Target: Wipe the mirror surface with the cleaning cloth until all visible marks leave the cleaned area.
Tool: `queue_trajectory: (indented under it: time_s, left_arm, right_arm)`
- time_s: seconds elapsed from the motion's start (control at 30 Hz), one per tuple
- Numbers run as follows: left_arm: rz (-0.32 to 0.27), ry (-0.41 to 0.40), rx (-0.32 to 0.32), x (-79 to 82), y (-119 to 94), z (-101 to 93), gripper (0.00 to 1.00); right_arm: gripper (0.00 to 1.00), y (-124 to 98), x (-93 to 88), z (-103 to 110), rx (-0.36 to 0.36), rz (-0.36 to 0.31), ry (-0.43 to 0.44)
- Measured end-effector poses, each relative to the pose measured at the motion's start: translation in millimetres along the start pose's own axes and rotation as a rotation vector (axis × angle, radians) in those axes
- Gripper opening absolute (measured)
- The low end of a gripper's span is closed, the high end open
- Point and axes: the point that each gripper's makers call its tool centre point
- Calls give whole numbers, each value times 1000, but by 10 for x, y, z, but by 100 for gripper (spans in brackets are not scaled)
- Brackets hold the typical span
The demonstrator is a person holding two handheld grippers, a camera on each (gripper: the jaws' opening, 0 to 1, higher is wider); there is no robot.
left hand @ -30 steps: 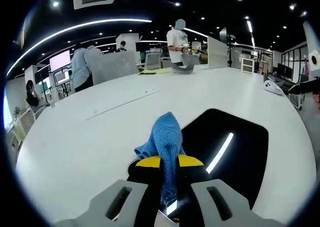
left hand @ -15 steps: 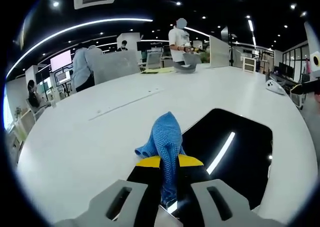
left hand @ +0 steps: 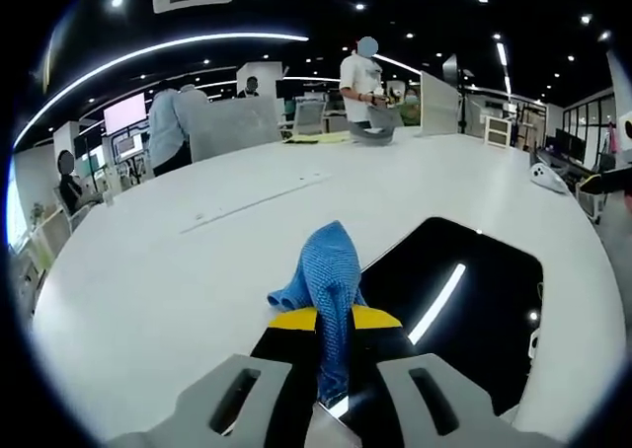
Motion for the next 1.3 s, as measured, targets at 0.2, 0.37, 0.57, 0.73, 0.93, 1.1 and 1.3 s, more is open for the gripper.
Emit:
queue_trajectory:
  time_s: [0.2,0.37,0.57,0.73,0.93,1.1,1.3]
  left_arm:
    - [2,2,-2,0,2,2,8]
    - [-1,-2,8,-8,-4,3,8]
    - [-11,-23,18,-26,-58,-3,8]
    - [-9,-6,7,-56,-107,-17,8]
    - [-7,1,10,-79,-143,-29,8]
    - [-7,3,9,-103,-177,-39,8]
    - [-7,-3,11,-138,-228,-51,8]
  right_arm:
    - [87,3,-9,13,4,2,-2]
    - [87,-15,-5,-2,-2,2,-6]
    - [87,-9,16,9,0,-5,-7]
    - [86,1,25,29,6,-10,-21]
    - [86,6,34,44,11,-12,-21]
    - [86,3,41,53,14,-13,-24]
    - [86,-2,53,52,11,-18,-23]
Point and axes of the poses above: the point that each gripper's makers call its tool centre point, and the gripper's own axes: y roughly forward along the fingers, z roughly to its left, x roughly out of its top, and after that the axes turned 10 degrees about -y, right-handed
